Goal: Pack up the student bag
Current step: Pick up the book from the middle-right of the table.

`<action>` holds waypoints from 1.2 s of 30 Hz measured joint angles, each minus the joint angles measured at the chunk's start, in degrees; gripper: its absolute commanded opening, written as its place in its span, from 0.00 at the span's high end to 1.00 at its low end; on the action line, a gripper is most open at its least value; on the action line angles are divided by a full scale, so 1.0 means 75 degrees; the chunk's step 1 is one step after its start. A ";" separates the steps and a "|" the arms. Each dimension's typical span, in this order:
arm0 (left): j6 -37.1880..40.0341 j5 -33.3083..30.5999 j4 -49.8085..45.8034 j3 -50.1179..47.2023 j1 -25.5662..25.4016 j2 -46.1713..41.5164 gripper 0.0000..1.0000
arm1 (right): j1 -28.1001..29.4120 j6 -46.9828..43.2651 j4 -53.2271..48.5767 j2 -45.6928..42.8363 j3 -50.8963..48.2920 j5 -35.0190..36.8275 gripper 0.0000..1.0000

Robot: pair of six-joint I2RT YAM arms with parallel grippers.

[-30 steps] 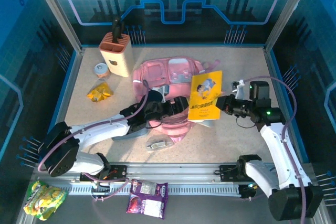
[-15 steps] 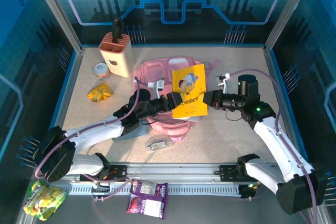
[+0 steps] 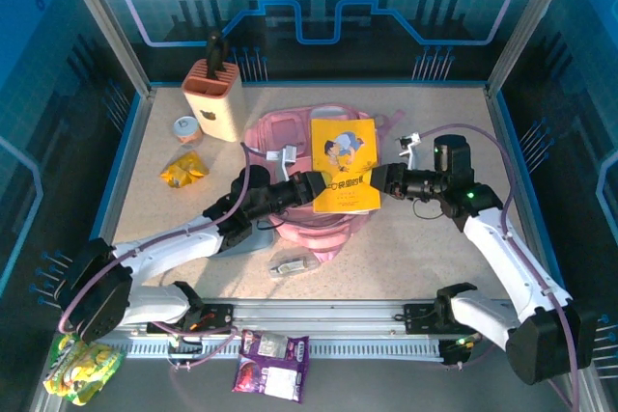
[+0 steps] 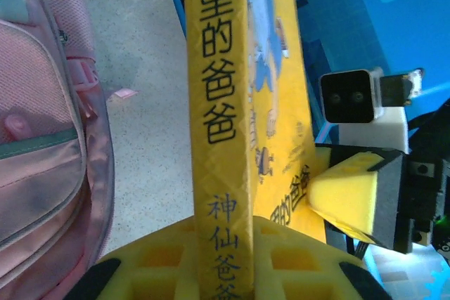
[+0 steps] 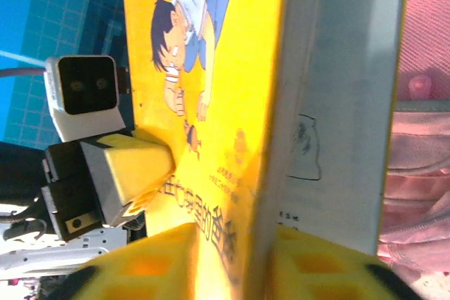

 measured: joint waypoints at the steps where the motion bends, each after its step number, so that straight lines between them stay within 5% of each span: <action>1: 0.0000 0.0015 0.0000 0.0000 -0.0003 -0.0017 0.99 | -0.0032 -0.0082 -0.0073 0.0000 0.0000 0.0003 0.40; 3: 0.0000 0.0032 -0.0003 0.0000 -0.0003 -0.0038 1.00 | -0.0131 -0.0221 -0.0219 0.0000 -0.0006 0.0029 0.21; 7: -0.0006 0.0105 -0.0023 0.0009 -0.0006 -0.0044 1.00 | -0.0291 -0.0350 -0.0560 0.0006 -0.0023 0.0149 0.03; 18: -0.0323 0.0300 0.0399 0.0414 -0.0204 0.0160 1.00 | 0.0032 0.0166 0.0047 0.0548 -0.0265 -0.0338 0.00; 29: 0.0052 -0.0431 -0.0621 0.0568 -0.0286 -0.0012 1.00 | 0.0178 0.1227 0.1562 -0.0073 -0.0600 -0.1005 0.25; 36: 0.0134 -0.0627 -0.0871 0.0568 -0.0291 -0.0044 1.00 | 0.0175 0.1215 0.1411 -0.0029 -0.0641 -0.0775 0.58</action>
